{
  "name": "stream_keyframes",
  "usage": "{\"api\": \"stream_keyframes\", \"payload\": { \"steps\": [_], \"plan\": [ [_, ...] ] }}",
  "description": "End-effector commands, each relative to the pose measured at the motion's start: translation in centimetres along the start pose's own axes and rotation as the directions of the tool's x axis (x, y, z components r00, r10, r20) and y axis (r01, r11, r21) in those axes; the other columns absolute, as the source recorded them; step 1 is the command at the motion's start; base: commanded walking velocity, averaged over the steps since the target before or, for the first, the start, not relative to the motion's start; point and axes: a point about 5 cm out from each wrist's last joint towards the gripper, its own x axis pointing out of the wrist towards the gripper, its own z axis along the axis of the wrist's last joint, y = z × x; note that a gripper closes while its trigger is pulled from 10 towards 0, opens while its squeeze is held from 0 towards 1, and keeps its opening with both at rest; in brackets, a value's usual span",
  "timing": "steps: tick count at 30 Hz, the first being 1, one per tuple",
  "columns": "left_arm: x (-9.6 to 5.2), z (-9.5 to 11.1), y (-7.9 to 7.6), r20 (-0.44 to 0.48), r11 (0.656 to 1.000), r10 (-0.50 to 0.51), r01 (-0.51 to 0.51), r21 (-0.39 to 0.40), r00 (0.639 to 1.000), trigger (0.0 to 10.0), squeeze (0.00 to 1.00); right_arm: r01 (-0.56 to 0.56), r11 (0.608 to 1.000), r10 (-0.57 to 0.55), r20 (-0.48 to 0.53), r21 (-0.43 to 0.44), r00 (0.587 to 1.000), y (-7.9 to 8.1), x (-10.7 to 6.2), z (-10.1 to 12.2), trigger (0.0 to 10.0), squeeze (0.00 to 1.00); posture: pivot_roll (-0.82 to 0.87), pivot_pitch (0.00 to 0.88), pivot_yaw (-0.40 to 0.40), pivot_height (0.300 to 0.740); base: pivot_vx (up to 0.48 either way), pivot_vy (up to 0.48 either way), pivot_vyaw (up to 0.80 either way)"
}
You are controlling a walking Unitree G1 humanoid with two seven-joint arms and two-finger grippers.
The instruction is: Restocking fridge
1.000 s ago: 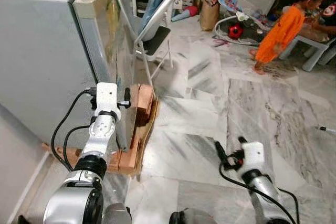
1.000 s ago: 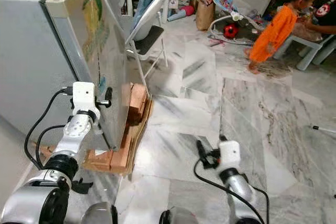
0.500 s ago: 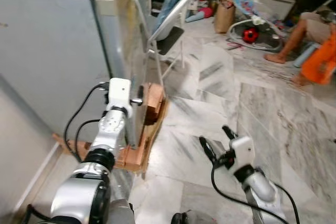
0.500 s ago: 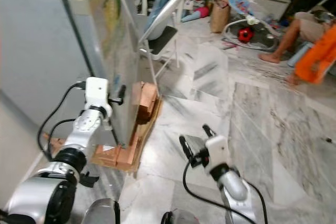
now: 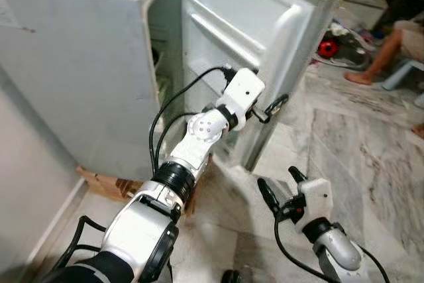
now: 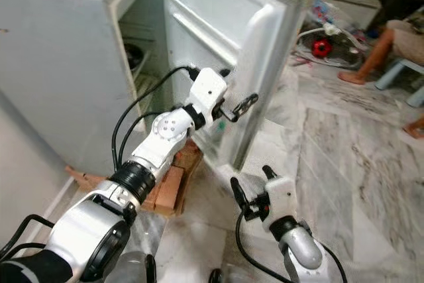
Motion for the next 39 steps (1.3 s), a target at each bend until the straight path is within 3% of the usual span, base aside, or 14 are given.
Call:
{"api": "stream_keyframes", "payload": {
  "steps": [1, 4, 7, 8, 9, 10, 12, 13, 14, 17, 26, 31, 32, 39],
  "plan": [
    [2.2, 3.2, -2.4, 0.113, 0.998, -0.031, 0.038, -0.056, 0.993, 10.0, 0.0, 0.007, 1.0, -0.007, -0.026, 0.0, 1.0, -0.4, 0.2, -0.6, 10.0, 0.0, -0.05, 0.0, -0.054, 0.74, 0.0, 0.0, 0.0],
    [0.4, 1.4, 0.2, 0.065, 0.997, 0.056, -0.052, -0.055, 0.996, 10.0, 0.0, 0.011, 1.0, -0.011, -0.027, -0.004, 1.0, -0.5, 0.4, -0.4, 10.0, 0.0, -0.04, 0.0, -0.054, 0.74, 0.0, 0.0, 0.0],
    [-2.3, -1.2, 2.6, -0.001, 0.989, 0.144, -0.143, -0.048, 0.99, 10.0, 0.0, 0.023, 1.0, -0.023, -0.016, -0.012, 1.0, -0.6, 0.8, 0.7, 10.0, 0.0, -0.03, 0.0, -0.056, 0.74, 0.0, 0.0, 0.0],
    [-3.4, -2.1, 3.3, -0.027, 0.983, 0.178, -0.179, -0.049, 0.984, 10.0, 0.0, 0.027, 1.0, -0.028, -0.008, -0.014, 1.0, -0.7, 1.0, 1.2, 10.0, 0.0, -0.03, 0.0, -0.056, 0.74, 0.0, 0.0, 0.0],
    [-6.3, -4.2, 4.8, -0.086, 0.962, 0.264, -0.269, -0.051, 0.961, 10.0, 0.0, 0.045, 0.999, -0.045, 0.019, -0.005, 0.999, -0.8, 1.6, 2.2, 10.0, 0.0, -0.02, 0.0, -0.055, 0.74, 0.0, -0.262, 0.0],
    [-6.3, -4.2, 4.8, -0.086, 0.962, 0.264, -0.269, -0.051, 0.961, 10.0, 0.0, 0.045, 0.999, -0.045, 0.019, -0.005, 0.999, -0.8, 1.6, 2.2, 10.0, 0.0, -0.02, 0.0, -0.055, 0.74, 0.0, -0.262, 0.0],
    [-8.8, -5.6, 5.6, -0.13, 0.941, 0.328, -0.335, -0.037, 0.936, 10.0, 0.0, 0.052, 0.999, -0.052, 0.045, -0.003, 0.998, -0.7, 2.0, 3.1, 10.0, 0.0, -0.01, 0.0, -0.052, 0.74, 0.0, -0.307, 0.0],
    [-10.7, -6.5, 5.9, -0.161, 0.917, 0.388, -0.398, -0.038, 0.908, 10.0, 0.0, 0.048, 0.999, -0.047, 0.07, -0.014, 0.996, -0.6, 2.4, 3.7, 10.0, 0.0, 0.0, 0.002, -0.051, 0.74, 0.0, -0.428, 0.0],
    [-10.7, -6.5, 5.9, -0.161, 0.917, 0.388, -0.398, -0.038, 0.908, 10.0, 0.0, 0.048, 0.999, -0.047, 0.07, -0.014, 0.996, -0.6, 2.4, 3.7, 10.0, 0.0, 0.0, 0.002, -0.051, 0.74, 0.0, -0.428, 0.0],
    [-13.0, -6.9, 5.9, -0.178, 0.892, 0.442, -0.452, -0.016, 0.879, 10.0, 0.0, 0.046, 0.999, -0.044, 0.07, -0.017, 0.997, -0.3, 2.7, 3.9, 10.0, 0.0, 0.03, 0.014, -0.055, 0.74, 0.0, -0.451, 0.0],
    [-17.9, -8.4, 5.5, -0.254, 0.824, 0.55, -0.567, 0.009, 0.796, 10.0, 0.0, 0.04, 0.999, -0.039, 0.068, -0.019, 0.997, 0.0, 4.6, 3.5, 10.0, 0.0, 0.02, 0.017, -0.068, 0.74, 0.0, -0.457, -0.56],
    [-19.6, -8.8, 5.1, -0.297, 0.793, 0.584, -0.61, 0.007, 0.756, 10.0, 0.0, 0.066, 0.998, -0.065, 0.053, -0.003, 0.996, -0.4, 4.7, 2.8, 10.0, 0.0, 0.01, 0.004, -0.064, 0.74, 0.0, -0.448, -0.6],
    [-20.5, -9.3, 4.9, -0.319, 0.774, 0.603, -0.633, 0.016, 0.731, 10.0, 0.0, 0.08, 0.997, -0.08, 0.046, 0.001, 0.996, -0.7, 4.4, 2.4, 10.0, 0.0, 0.0, 0.0, -0.059, 0.74, 0.0, -0.442, 0.0],
    [-21.9, -9.9, 4.1, -0.362, 0.742, 0.631, -0.67, 0.026, 0.686, 10.0, 0.0, 0.138, 0.99, -0.138, 0.053, 0.01, 0.989, -1.5, 3.9, 1.9, 10.0, 0.0, -0.01, 0.0, -0.052, 0.74, 0.0, -0.436, 0.0]
  ]
}}
